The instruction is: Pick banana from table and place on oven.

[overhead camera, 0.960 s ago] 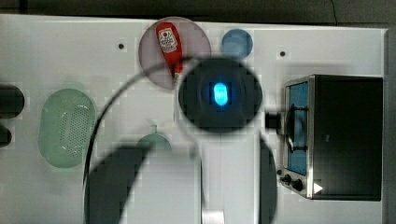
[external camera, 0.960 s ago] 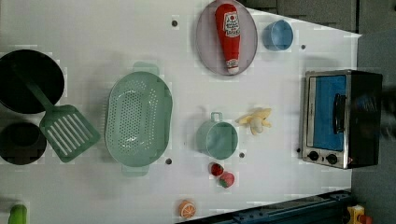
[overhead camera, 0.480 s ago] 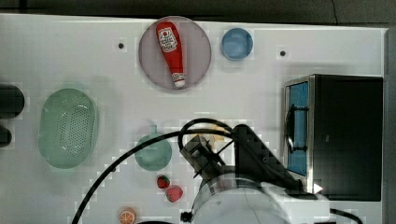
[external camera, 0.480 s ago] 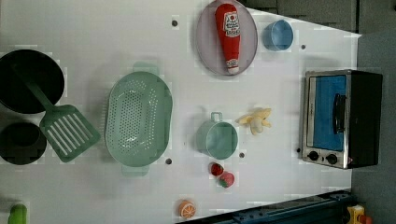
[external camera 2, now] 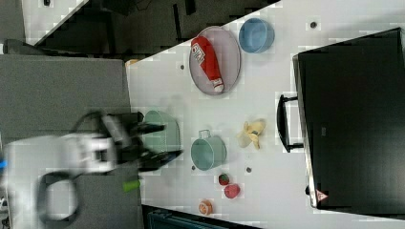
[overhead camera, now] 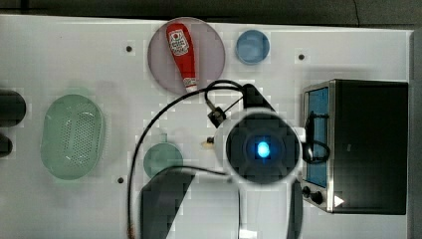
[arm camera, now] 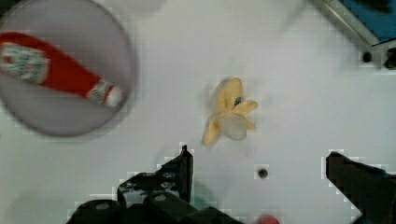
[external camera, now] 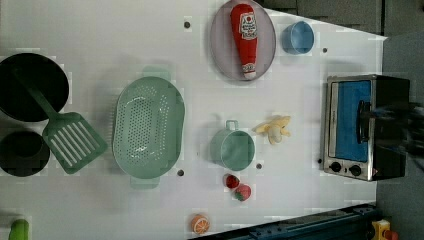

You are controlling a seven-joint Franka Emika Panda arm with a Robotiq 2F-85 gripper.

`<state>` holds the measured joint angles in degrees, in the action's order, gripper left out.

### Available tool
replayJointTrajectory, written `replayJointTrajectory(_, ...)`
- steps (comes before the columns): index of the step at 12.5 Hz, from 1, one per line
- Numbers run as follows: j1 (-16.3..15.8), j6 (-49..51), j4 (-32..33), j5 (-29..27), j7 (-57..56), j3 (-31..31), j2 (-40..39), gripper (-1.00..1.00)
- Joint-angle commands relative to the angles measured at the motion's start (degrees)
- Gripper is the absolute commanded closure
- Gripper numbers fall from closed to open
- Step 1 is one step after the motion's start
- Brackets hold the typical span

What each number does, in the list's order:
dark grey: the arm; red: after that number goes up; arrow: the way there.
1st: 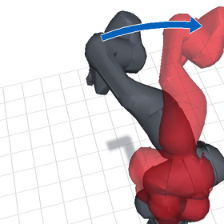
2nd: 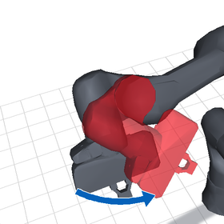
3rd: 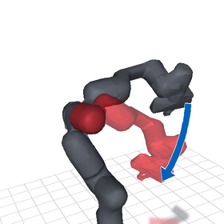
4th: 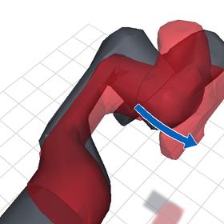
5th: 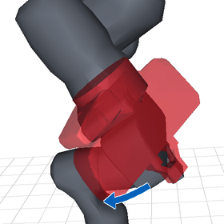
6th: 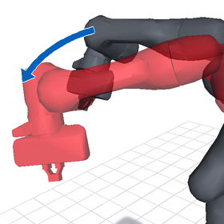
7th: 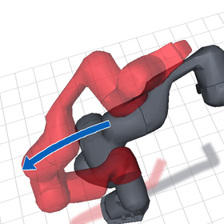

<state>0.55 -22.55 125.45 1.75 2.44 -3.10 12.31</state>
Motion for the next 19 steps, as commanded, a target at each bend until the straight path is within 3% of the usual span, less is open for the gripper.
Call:
replayJointTrajectory(1, 0.21, -8.73, 4.79, -0.62, -1.7, 0.23, -4.53, -1.0)
replayJointTrajectory(5, 0.22, -27.31, 11.77, -0.62, -1.68, 0.21, -13.04, -1.0)
replayJointTrajectory(15, 0.19, -46.9, 13.99, -0.62, -1.57, 0.34, -33.84, -1.0)
replayJointTrajectory(16, 0.18, -48.29, 14.05, -0.62, -1.57, 0.44, -34.09, -0.92)
replayJointTrajectory(19, 0.09, -48.78, 14.7, -0.62, -1.54, 0.78, -33.55, -0.18)
